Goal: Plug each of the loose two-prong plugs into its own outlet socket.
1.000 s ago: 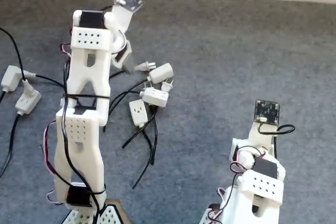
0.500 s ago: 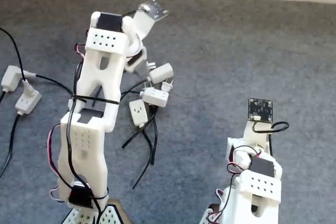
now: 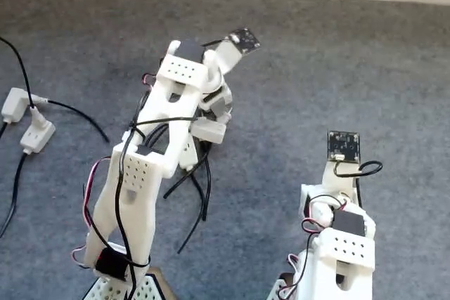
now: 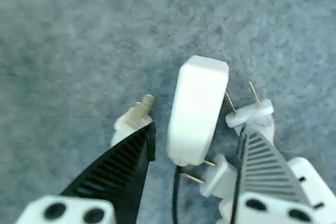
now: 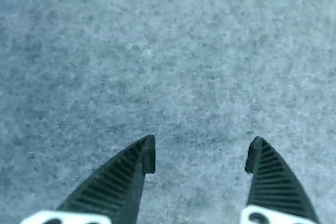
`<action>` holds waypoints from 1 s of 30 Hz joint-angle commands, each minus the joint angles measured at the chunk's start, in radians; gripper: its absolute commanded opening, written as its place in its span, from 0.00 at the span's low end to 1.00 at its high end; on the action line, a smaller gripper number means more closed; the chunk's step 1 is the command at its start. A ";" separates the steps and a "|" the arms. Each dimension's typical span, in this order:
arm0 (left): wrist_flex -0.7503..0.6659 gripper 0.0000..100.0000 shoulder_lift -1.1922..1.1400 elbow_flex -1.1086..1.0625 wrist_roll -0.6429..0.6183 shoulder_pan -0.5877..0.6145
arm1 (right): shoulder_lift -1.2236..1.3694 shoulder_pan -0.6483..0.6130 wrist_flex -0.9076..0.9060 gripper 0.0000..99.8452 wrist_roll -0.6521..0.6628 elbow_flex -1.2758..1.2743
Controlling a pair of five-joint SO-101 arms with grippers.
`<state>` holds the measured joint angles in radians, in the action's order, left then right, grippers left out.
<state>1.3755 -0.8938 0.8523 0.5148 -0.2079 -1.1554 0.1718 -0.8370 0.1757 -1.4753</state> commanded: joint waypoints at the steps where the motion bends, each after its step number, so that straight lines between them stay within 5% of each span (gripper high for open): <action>1: -0.014 0.24 -0.010 0.008 0.009 0.018 | -0.013 -0.007 0.021 0.27 0.002 0.005; 11: -0.003 0.01 -0.013 0.033 0.078 0.101 | -0.013 -0.007 0.019 0.27 0.002 0.005; 21: 0.405 0.01 0.045 0.549 0.100 0.176 | -0.013 -0.007 0.061 0.27 0.002 -0.025; 25: 0.408 0.00 0.171 0.366 0.127 0.237 | -0.013 -0.008 0.059 0.27 0.002 -0.027; 30: 0.408 0.00 0.496 -0.255 0.333 0.246 | -0.013 -0.008 0.059 0.27 0.002 -0.027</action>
<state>1.7714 -0.6928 1.0564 0.7112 0.0284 -1.1554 0.1718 -0.7971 0.1757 -1.5090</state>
